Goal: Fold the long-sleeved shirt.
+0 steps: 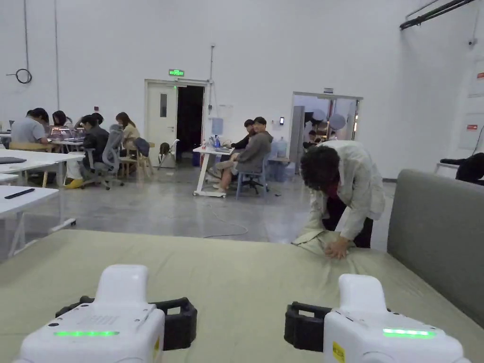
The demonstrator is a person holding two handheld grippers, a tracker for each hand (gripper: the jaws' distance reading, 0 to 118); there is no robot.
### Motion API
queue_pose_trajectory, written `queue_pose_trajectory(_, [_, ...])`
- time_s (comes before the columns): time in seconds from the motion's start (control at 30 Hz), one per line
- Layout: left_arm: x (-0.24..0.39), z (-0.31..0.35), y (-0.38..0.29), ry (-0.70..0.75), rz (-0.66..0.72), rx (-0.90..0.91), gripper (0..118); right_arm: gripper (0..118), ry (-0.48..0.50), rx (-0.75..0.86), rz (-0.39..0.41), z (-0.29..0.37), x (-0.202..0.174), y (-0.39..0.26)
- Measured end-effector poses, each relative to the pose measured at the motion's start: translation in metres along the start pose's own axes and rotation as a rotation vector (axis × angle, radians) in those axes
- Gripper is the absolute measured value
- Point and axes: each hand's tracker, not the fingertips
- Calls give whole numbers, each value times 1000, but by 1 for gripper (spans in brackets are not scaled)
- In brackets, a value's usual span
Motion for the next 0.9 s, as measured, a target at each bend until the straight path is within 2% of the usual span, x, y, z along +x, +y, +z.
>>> queue_pose_trajectory(0.9, [3, 1, 1, -4, 15, -14, 115, 118, -11, -23, -7, 1, 3, -3])
